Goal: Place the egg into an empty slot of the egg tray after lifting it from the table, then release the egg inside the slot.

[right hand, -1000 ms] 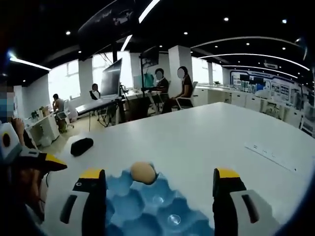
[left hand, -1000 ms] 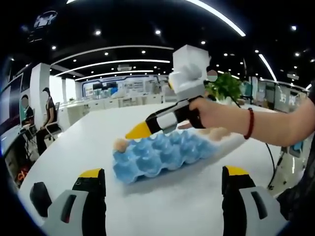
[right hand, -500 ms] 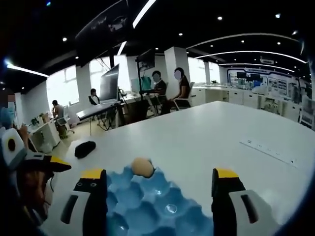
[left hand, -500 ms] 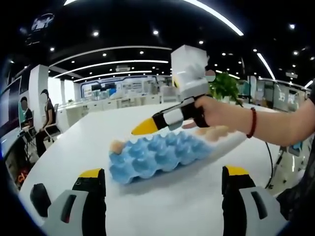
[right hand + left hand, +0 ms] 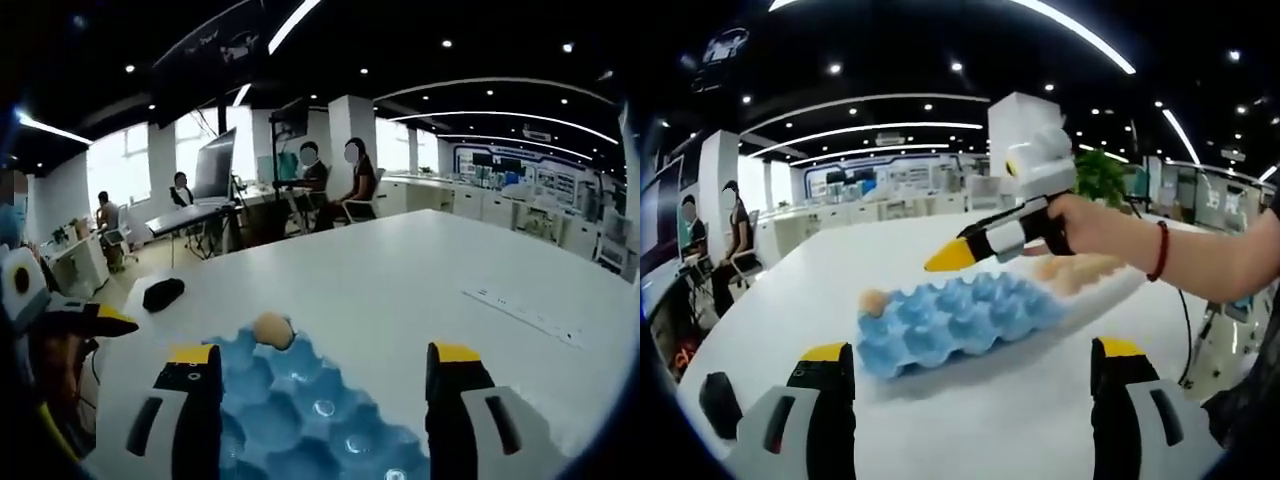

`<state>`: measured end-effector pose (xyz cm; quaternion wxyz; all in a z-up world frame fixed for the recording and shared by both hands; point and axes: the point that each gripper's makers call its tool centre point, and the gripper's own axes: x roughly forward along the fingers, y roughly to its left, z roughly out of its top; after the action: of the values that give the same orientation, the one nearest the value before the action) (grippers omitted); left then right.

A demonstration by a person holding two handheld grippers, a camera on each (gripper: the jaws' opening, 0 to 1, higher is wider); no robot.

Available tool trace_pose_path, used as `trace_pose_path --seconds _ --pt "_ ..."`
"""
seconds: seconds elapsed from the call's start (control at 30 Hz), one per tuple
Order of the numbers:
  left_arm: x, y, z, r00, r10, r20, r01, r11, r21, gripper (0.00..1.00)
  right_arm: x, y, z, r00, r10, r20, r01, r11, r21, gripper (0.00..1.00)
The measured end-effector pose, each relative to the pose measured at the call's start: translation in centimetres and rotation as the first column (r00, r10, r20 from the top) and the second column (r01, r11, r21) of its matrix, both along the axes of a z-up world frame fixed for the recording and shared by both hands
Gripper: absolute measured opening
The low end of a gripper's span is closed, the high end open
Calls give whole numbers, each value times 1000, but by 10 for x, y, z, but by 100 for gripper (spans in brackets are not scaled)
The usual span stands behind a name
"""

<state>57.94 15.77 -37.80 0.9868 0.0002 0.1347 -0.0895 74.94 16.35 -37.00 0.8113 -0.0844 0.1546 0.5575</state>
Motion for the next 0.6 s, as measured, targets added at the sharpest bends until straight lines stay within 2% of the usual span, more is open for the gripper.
trace_pose_path --seconds 0.2,0.43,0.6 --pt "0 6 -2 1000 5 -12 -5 1000 8 100 4 -5 1 1000 -7 18 7 1000 -13 88" --pt "0 7 -3 1000 7 -10 -7 1000 13 100 -2 -13 3 999 -3 43 4 1000 -28 87" --pt "0 5 -6 1000 8 -21 -7 1000 16 100 -2 -22 6 999 -10 31 10 1000 -15 87"
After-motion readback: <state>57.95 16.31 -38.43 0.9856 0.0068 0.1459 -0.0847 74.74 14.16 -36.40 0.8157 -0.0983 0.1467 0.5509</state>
